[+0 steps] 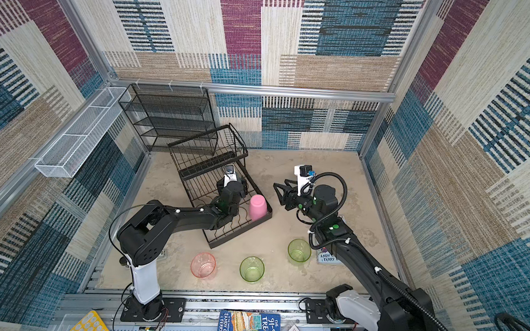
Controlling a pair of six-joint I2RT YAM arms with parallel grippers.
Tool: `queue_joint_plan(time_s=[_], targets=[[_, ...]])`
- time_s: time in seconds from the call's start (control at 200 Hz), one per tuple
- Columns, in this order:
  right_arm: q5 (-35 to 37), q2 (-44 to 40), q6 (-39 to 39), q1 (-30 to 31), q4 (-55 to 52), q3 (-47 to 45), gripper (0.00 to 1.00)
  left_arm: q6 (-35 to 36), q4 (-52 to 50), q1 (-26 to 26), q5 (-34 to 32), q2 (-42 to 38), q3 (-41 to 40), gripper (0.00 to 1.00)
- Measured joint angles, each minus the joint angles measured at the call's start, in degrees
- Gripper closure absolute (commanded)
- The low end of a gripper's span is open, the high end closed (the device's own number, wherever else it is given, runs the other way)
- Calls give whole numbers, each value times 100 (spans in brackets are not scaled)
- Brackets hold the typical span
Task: Load cups into a dish rack
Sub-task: Place the cup upside down at the dish rack.
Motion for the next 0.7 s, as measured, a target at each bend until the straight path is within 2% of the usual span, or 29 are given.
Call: queue_joint_plan(time_s=[0.701], targets=[[0, 7, -24, 0, 470, -343, 41, -31, 24, 262, 11, 1043, 986, 35]])
